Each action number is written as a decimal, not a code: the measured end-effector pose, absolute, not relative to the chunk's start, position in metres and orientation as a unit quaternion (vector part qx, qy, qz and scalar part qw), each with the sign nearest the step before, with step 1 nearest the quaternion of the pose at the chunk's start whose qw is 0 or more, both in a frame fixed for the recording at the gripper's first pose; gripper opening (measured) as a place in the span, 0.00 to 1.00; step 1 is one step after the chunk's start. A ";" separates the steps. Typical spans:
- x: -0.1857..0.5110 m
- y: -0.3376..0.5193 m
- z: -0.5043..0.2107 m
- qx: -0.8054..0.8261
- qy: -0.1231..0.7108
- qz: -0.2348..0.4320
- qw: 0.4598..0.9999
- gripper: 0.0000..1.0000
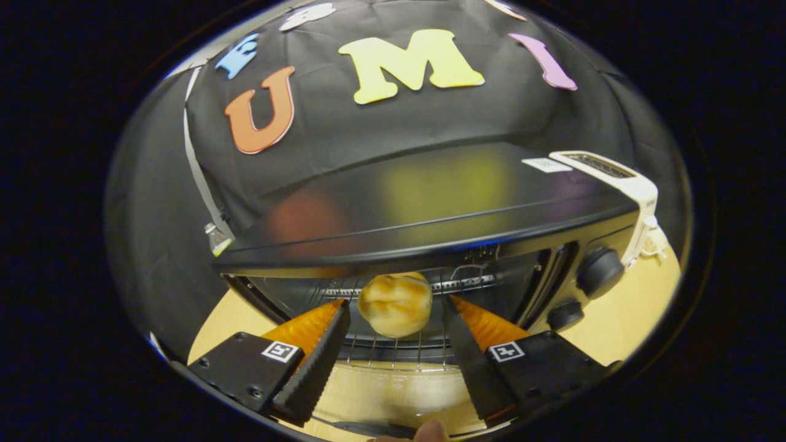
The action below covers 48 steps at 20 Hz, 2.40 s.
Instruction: Open the toaster oven, put the food inside, and close the toaster oven door.
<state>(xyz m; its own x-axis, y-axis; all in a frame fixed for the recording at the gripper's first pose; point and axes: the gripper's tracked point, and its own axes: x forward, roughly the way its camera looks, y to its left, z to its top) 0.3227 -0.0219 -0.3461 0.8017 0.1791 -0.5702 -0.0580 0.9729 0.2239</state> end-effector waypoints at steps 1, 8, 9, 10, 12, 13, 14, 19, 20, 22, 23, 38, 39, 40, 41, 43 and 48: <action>0.315 -0.022 -0.339 0.093 0.303 0.065 0.946 0.97; 0.234 -0.020 -0.285 0.074 0.268 0.078 0.957 0.97; 0.221 -0.021 -0.275 0.072 0.259 0.076 0.960 0.97; 0.208 -0.021 -0.264 0.069 0.248 0.076 0.963 0.97; 0.184 -0.020 -0.245 0.061 0.223 0.081 0.970 0.98; 0.172 -0.020 -0.236 0.057 0.210 0.081 0.973 0.99; 0.160 -0.021 -0.229 0.053 0.196 0.078 0.976 1.00; 0.110 -0.022 -0.242 0.033 0.187 0.081 0.978 0.99; 0.104 -0.021 -0.251 0.034 0.194 0.080 0.977 0.99; 0.096 -0.020 -0.276 0.043 0.222 0.081 0.971 0.99; 0.094 -0.020 -0.289 0.042 0.236 0.078 0.968 0.99; 0.119 -0.012 -0.409 0.027 0.375 0.056 0.925 0.99; 0.121 -0.010 -0.414 0.026 0.383 0.058 0.922 0.99; 0.123 -0.008 -0.418 0.024 0.391 0.058 0.918 0.99; 0.125 -0.007 -0.420 0.023 0.396 0.057 0.916 0.99; 0.130 -0.006 -0.425 0.020 0.403 0.054 0.913 0.99; 0.137 -0.005 -0.435 0.039 0.425 0.044 0.903 0.99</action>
